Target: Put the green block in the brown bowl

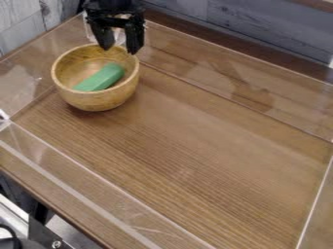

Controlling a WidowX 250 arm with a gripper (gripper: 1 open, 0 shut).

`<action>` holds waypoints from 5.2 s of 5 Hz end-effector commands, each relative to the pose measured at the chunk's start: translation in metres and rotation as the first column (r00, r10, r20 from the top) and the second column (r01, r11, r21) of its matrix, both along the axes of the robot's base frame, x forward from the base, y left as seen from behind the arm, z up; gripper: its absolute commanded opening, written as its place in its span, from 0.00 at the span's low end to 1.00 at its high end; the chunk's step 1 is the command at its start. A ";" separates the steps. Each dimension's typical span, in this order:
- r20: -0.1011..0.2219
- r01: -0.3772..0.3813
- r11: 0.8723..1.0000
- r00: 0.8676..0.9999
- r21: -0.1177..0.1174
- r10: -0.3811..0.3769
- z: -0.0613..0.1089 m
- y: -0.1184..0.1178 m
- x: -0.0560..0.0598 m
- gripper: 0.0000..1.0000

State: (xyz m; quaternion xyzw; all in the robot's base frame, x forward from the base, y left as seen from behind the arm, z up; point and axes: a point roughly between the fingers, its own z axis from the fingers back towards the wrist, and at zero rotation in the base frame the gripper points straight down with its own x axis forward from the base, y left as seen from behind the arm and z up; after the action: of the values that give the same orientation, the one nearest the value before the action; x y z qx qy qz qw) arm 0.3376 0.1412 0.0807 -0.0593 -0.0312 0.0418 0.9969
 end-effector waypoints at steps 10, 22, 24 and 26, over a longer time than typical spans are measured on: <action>0.028 0.024 0.999 0.999 -0.041 -0.023 0.003 -0.043 0.033 1.00; -0.041 0.005 0.994 0.999 -0.111 -0.009 -0.030 -0.048 0.035 0.00; -0.050 -0.001 0.992 0.999 -0.123 -0.005 -0.032 -0.048 0.034 0.00; -0.052 0.006 0.992 0.999 -0.130 -0.013 -0.031 -0.054 0.034 1.00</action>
State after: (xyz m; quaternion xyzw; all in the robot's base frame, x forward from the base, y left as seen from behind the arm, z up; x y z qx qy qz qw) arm 0.3645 0.0883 0.0374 -0.1300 0.0193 0.0466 0.9902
